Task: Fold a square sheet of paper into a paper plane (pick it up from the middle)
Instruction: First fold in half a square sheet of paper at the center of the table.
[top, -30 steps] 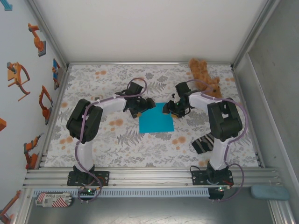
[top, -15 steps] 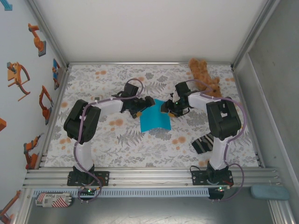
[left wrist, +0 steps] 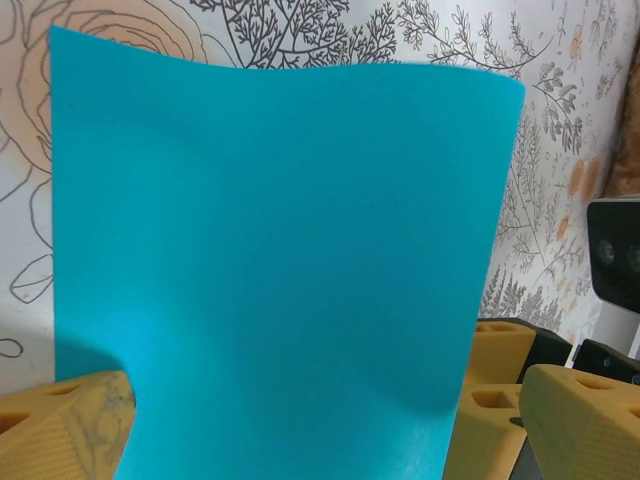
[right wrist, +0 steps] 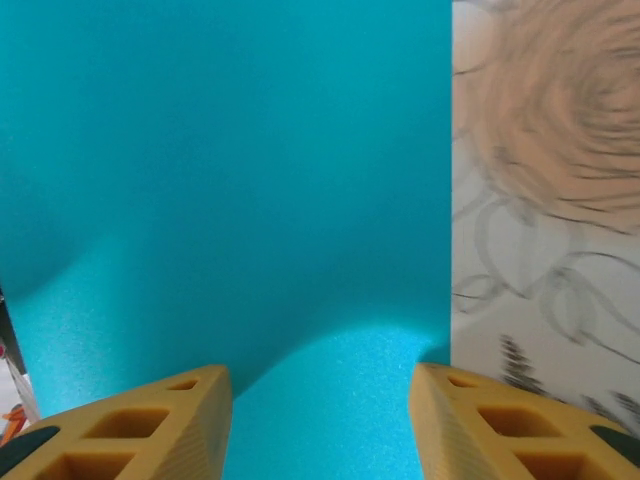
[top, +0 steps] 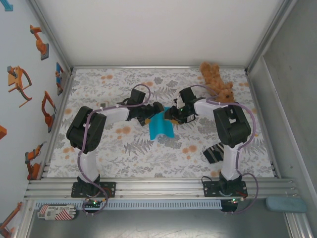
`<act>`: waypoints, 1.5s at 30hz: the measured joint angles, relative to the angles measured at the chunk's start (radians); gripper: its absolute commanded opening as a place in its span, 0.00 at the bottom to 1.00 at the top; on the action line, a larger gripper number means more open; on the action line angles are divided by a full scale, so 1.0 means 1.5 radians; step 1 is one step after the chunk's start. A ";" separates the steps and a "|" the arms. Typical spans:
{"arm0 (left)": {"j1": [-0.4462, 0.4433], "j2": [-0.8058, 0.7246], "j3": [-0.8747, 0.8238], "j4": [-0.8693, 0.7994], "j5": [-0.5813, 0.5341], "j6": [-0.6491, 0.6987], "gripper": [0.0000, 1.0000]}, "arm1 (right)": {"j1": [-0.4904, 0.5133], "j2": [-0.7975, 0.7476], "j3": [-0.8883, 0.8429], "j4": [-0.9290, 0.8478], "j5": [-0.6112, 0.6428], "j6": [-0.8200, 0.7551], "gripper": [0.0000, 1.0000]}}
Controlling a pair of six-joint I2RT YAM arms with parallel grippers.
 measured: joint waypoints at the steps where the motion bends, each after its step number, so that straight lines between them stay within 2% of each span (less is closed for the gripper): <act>1: -0.001 0.000 0.001 -0.003 -0.002 0.002 0.96 | 0.004 0.003 0.001 0.006 -0.003 0.004 0.48; 13: -0.014 0.001 0.028 -0.091 -0.080 0.033 0.78 | 0.014 0.012 -0.001 0.041 -0.010 0.040 0.44; 21: -0.014 0.005 0.030 -0.114 -0.100 0.039 0.59 | 0.017 -0.006 -0.036 0.089 -0.005 0.045 0.44; 27: -0.013 0.006 0.031 -0.129 -0.109 0.055 0.42 | 0.016 -0.069 -0.105 0.115 0.047 0.059 0.45; 33: -0.013 0.003 0.030 -0.143 -0.118 0.097 0.32 | 0.000 -0.160 -0.154 0.167 0.098 0.087 0.46; 38: -0.008 -0.030 0.028 -0.156 -0.092 0.134 0.29 | -0.030 -0.205 -0.180 0.223 0.093 0.101 0.52; 42: 0.012 -0.097 0.026 -0.131 -0.022 0.145 0.29 | -0.071 -0.218 -0.199 0.279 0.030 0.110 0.59; 45: 0.033 -0.140 0.026 -0.087 0.038 0.142 0.29 | -0.100 -0.218 -0.200 0.332 -0.031 0.128 0.69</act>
